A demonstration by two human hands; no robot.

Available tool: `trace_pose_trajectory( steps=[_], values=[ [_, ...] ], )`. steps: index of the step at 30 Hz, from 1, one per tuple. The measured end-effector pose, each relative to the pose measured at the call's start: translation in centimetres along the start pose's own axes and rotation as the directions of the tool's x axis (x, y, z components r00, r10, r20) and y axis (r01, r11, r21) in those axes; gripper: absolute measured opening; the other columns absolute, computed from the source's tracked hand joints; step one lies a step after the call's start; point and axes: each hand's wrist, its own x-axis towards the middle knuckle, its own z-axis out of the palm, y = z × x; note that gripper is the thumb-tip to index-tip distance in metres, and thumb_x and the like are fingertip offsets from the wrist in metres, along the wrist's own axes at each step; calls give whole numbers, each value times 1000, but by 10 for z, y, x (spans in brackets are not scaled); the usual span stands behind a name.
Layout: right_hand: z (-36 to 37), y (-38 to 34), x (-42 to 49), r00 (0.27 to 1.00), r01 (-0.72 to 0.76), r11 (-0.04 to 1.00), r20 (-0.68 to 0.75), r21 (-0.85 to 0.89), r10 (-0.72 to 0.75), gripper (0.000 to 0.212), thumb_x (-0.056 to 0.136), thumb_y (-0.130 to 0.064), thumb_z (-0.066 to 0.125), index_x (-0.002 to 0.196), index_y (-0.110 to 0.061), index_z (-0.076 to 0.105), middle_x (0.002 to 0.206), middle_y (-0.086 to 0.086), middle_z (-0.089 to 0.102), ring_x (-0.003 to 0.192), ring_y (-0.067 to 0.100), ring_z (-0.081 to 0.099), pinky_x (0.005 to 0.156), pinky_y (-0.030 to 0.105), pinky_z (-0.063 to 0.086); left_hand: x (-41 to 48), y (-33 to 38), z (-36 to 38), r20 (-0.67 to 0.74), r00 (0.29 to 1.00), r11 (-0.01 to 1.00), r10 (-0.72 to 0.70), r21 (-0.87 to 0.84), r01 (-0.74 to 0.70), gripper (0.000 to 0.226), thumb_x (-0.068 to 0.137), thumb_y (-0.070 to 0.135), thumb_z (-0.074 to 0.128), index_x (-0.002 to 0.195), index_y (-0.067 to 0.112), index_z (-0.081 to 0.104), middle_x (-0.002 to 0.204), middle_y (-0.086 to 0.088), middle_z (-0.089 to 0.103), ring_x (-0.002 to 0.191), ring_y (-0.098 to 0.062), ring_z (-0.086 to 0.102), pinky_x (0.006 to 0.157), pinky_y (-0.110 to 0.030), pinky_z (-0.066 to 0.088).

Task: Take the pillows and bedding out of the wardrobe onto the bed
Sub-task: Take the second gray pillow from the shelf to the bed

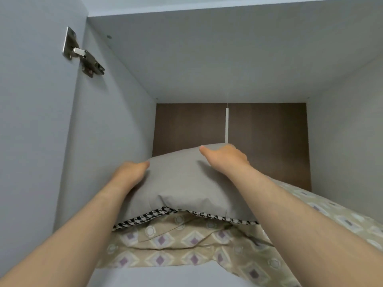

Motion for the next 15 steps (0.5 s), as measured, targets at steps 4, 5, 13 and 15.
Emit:
trace_pose_trajectory(
  steps=[4,5,13,15],
  values=[
    [31,3,20,996,-92,979,-9,-181,92,104,63,-87,41,133,-11,52,141,14,48,126,36,42,100,45,34,10,-21,9,113,989,996,-93,5,93,78,82,63,52,130,2,53,141,-19,47,127,-33,46,103,-35,35],
    [38,7,23,995,-103,968,-34,-227,97,107,61,-88,41,133,-9,52,140,16,47,125,36,42,100,45,33,11,-23,12,107,988,993,-116,10,115,84,77,68,53,130,3,53,140,-19,48,125,-33,47,103,-36,35],
    [63,38,50,985,-169,961,-71,-220,158,114,40,-90,55,123,-12,56,126,8,60,115,31,54,91,41,43,6,-42,39,-54,994,950,-93,295,105,96,54,86,46,113,12,64,117,-11,65,106,-33,59,88,-39,47],
    [71,41,48,987,-112,982,-130,-153,92,105,43,-85,61,116,-10,54,115,9,65,108,31,59,83,39,46,9,-47,41,-59,995,951,-84,294,98,92,54,83,52,111,12,64,116,-10,65,104,-32,60,85,-39,48]
  ],
)
